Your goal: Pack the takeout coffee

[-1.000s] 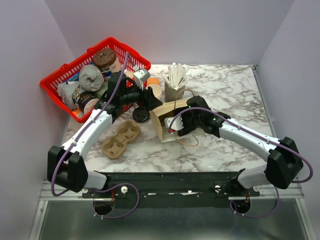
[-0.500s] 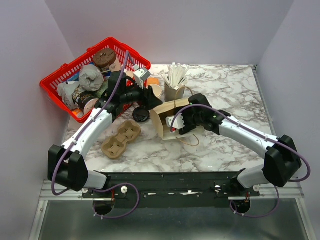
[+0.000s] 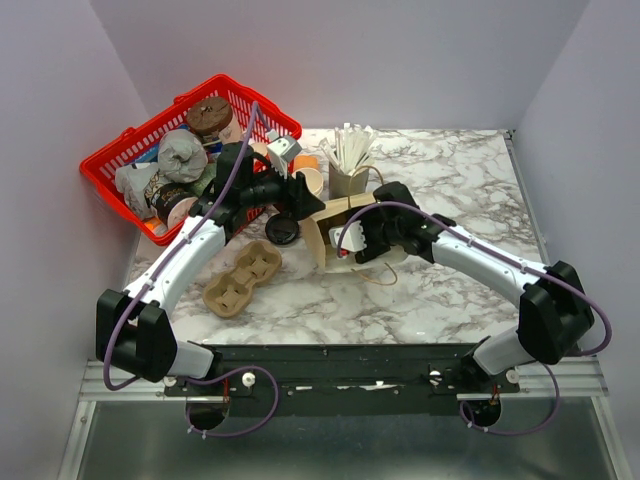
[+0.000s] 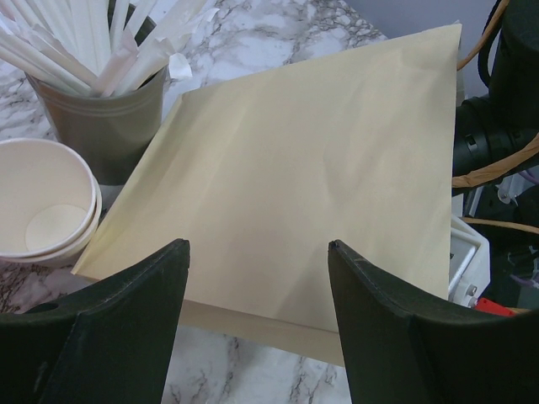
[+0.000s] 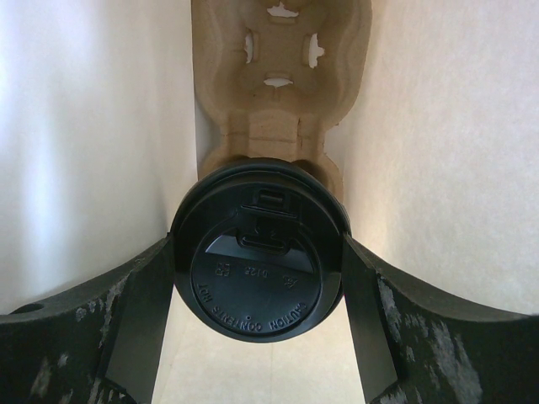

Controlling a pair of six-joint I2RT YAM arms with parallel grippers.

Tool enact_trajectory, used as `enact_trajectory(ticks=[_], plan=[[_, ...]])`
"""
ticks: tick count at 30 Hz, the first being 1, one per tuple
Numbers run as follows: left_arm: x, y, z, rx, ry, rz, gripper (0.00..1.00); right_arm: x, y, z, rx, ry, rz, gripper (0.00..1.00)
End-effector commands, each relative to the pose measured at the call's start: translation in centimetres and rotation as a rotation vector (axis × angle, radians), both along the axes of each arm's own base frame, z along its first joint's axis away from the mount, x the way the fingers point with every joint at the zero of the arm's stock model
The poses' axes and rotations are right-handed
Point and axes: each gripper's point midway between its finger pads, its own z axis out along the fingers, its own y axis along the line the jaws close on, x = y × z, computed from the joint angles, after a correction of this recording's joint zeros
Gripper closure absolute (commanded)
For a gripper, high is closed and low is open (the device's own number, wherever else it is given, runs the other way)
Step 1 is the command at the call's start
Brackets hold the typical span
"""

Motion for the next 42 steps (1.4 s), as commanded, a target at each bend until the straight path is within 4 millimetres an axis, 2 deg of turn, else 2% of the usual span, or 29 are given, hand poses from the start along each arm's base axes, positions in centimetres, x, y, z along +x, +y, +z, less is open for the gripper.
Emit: enact_trajectory(ticks=[1,4,7,8,10,13,14,17,22,23,27,31,35,42], plan=[[0.1,-0.1,1.1,-0.016,-0.016,-0.022,0.25,-1.2,-1.6,-2.8,-0.071,0.101,-0.026,0.99],[-0.1,-0.2,1.2,-0.019,-0.019,-0.027,0.25,-1.4,-1.9,-2.4,-0.072,0.1,-0.038,0.98],[-0.2,-0.1,1.3,-0.02,-0.023,-0.026,0.25,-1.5,-2.1,-1.3,-0.057,0.098,-0.059,0.87],[-0.2,-0.2,1.3,-0.023,-0.025,-0.027,0.25,-1.2,-1.8,-0.2,-0.037,0.085,-0.064,0.82],[-0.3,-0.2,1.4,-0.026,-0.028,-0.028,0.25,-1.4,-1.6,0.9,-0.012,0.1,-0.072,0.77],[-0.4,-0.2,1.3,-0.03,-0.028,-0.028,0.25,-1.3,-1.2,2.7,0.027,0.102,-0.088,0.58],[-0.3,-0.2,1.3,-0.032,-0.025,-0.027,0.25,-1.2,-1.3,2.9,0.03,0.102,-0.096,0.43],[-0.3,-0.2,1.4,-0.037,-0.03,-0.029,0.25,-1.4,-1.4,3.0,0.023,0.123,-0.111,0.3],[-0.5,-0.3,1.6,-0.04,-0.035,-0.035,0.25,-2.1,-1.5,3.9,0.038,0.136,-0.1,0.2],[-0.6,-0.3,1.6,-0.039,-0.036,-0.038,0.25,-2.1,-1.4,3.9,0.042,0.139,-0.099,0.15],[-0.5,-0.3,1.5,-0.04,-0.037,-0.039,0.25,-1.5,-1.6,3.1,0.02,0.145,-0.128,0.15],[-0.6,-0.3,1.6,-0.043,-0.035,-0.043,0.25,-0.9,-1.8,1.4,-0.02,0.148,-0.144,0.16],[-0.8,-0.2,1.5,-0.037,-0.036,-0.046,0.25,-0.7,-2.0,-0.1,-0.05,0.164,-0.153,0.24],[-0.9,-0.2,1.1,-0.039,-0.023,-0.047,0.25,-0.2,-2.3,-2.2,-0.096,0.181,-0.171,0.3]])
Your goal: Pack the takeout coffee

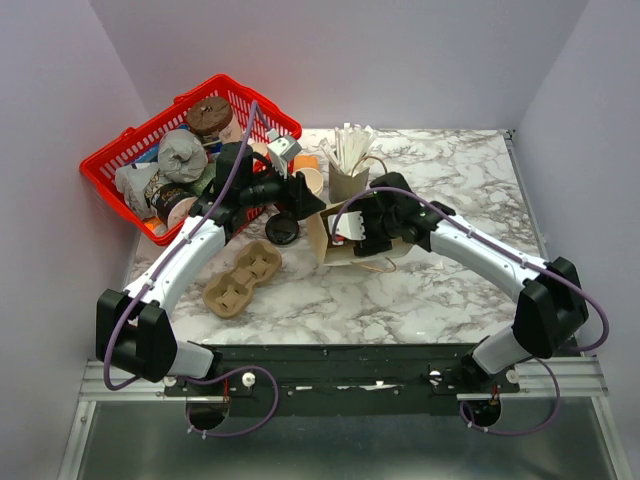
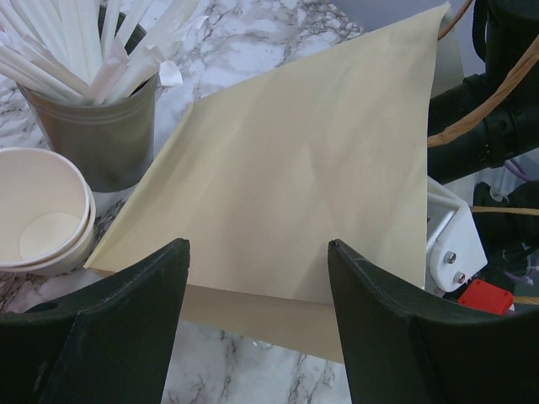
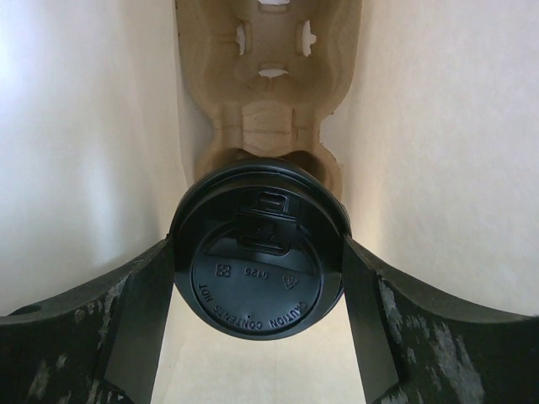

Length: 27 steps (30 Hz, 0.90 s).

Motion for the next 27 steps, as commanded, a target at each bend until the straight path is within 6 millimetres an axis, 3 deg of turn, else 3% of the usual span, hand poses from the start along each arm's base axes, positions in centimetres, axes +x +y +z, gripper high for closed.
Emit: enact_trajectory(ticks=[1,4,11,12,18,24,27], plan=[[-0.8,-0.1,0.9,-0.025,-0.017,-0.031,0.25,-0.1,-1.2,-3.2,-0.079,0.069,-0.037,0.3],[-1.3,-0.2,1.6,-0.026,-0.044,-0.066,0.24,0.0,-1.3,-3.4,-0.086,0.073,-0.048,0.27],[-3.7,-0.5,2.9,-0.062,-0.107,-0.177,0.21,-0.1,-0.5,-0.5,-0.001,0.066,-0.071,0.13],[-4.4,-0.7,3.0,-0.074,-0.103,-0.216,0.21,0.0,-0.3,0.1,0.007,0.062,-0.071,0.01],[-6.0,-1.5,4.1,-0.099,-0.171,-0.321,0.19,-0.3,-0.4,0.8,0.016,0.078,-0.086,0.0],[-5.2,-2.6,4.1,-0.058,-0.205,-0.289,0.19,-0.8,-0.5,0.7,0.022,0.085,-0.077,0.0],[-3.8,-2.8,3.8,-0.012,-0.225,-0.213,0.25,-0.9,-0.5,1.2,0.037,0.083,-0.08,0.0]])
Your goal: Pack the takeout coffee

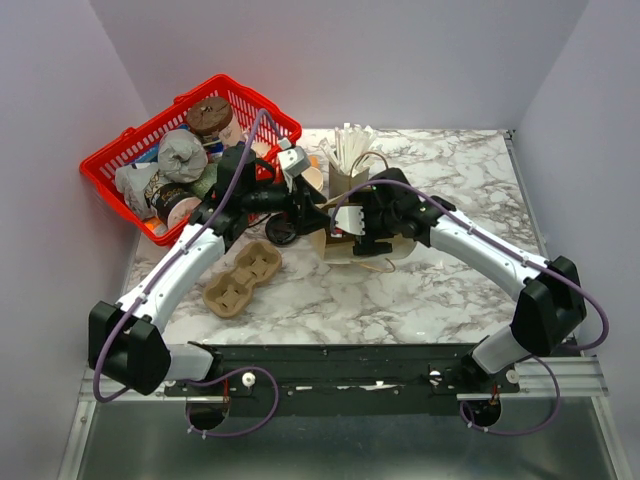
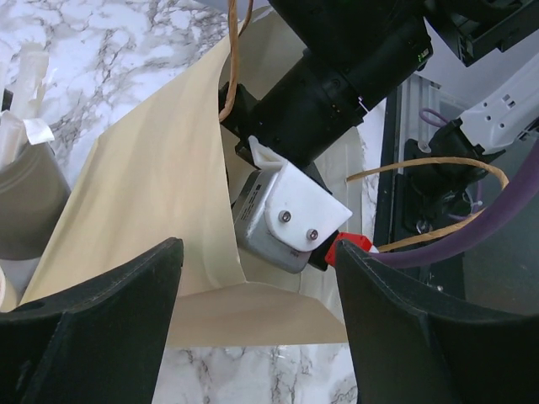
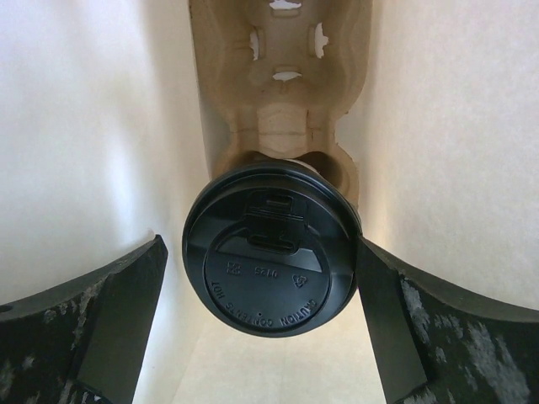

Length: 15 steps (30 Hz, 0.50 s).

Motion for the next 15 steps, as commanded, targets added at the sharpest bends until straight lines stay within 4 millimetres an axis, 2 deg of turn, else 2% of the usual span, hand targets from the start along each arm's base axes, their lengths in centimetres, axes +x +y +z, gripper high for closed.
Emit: enact_trajectory(ticks=[1,9,15], plan=[[1.8,-0.6,0.9,0.036,-0.1,0.082,0.27,-0.9,-0.3,0.7,0.026,0.031,-0.011,0.0],[3.4,-0.6,0.3,0.082,-0.135,0.132,0.46,-1.3,-0.3,2.3,0.054,0.023,-0.012,0.0],[4.0,-0.6,-0.2,0.094,-0.126,0.149,0.51,-2.4,-0.1,3.2,0.089,0.042,0.008,0.0]])
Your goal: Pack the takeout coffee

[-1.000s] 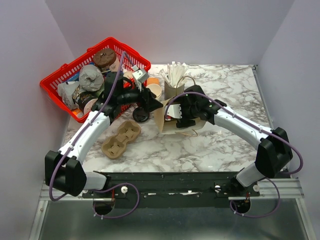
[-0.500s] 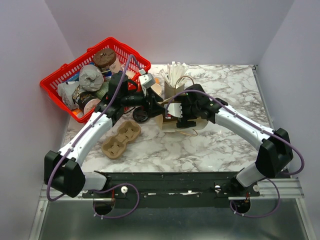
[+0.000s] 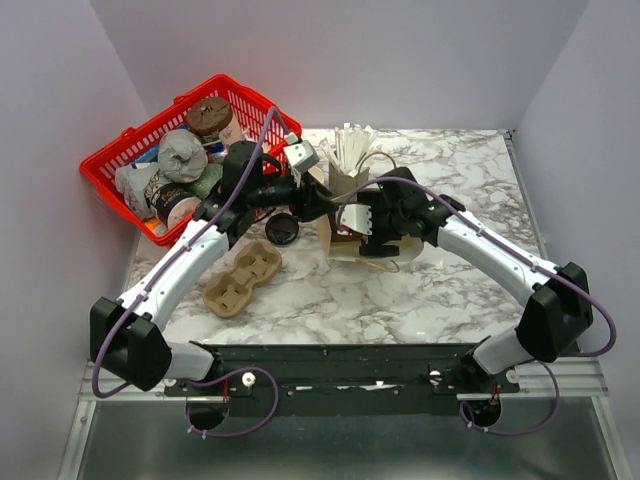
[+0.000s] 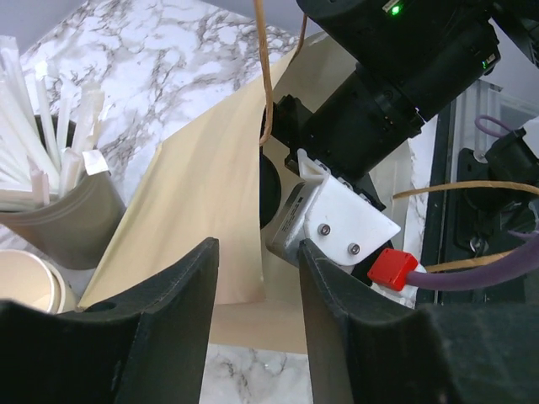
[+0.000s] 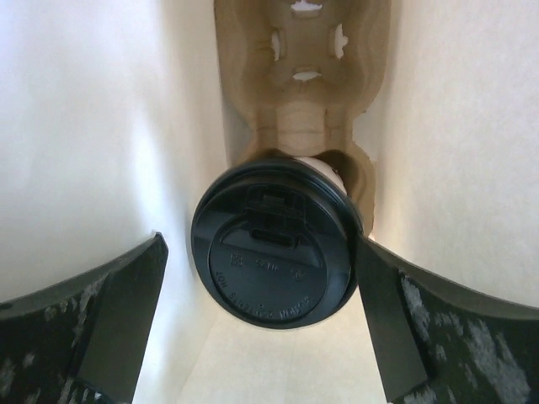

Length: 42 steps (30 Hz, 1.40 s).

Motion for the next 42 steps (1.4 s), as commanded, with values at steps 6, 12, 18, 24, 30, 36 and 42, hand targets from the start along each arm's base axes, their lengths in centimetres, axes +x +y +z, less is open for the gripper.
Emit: enact_trajectory(ticks=[6,12,18,24,30,36,42], plan=[[2.4,0.0,-1.5,0.049,-0.012,0.06,0.61,-2.5,1.1,2.8,0.095,0.042,0.06,0.0],[2.4,-0.3,-1.8,0.055,-0.007,0.042,0.74,-3.2,1.1,3.8,0.118,0.036,0.057,0.0],[2.2,-0.6,-1.4,0.045,0.002,0.022,0.95,-3.5,0.9,5.1,0.139,0.016,0.041,0.0],[2.0,-0.8,-0.8,0.029,0.024,0.021,1.0,-4.1,1.1,7.7,0.191,-0.003,0.027,0.0],[2.1,-1.2,-0.1,-0.002,0.076,0.022,1.0,-3.7,1.1,10.3,0.252,-0.02,-0.043,0.0],[3.5,-1.5,1.6,-0.05,0.131,0.074,0.64,-2.5,1.0,9.4,0.24,-0.039,-0.083,0.0],[4.5,-0.1,5.6,-0.064,0.006,0.14,0.43,-0.2,0.5,10.9,0.263,-0.066,-0.122,0.01]])
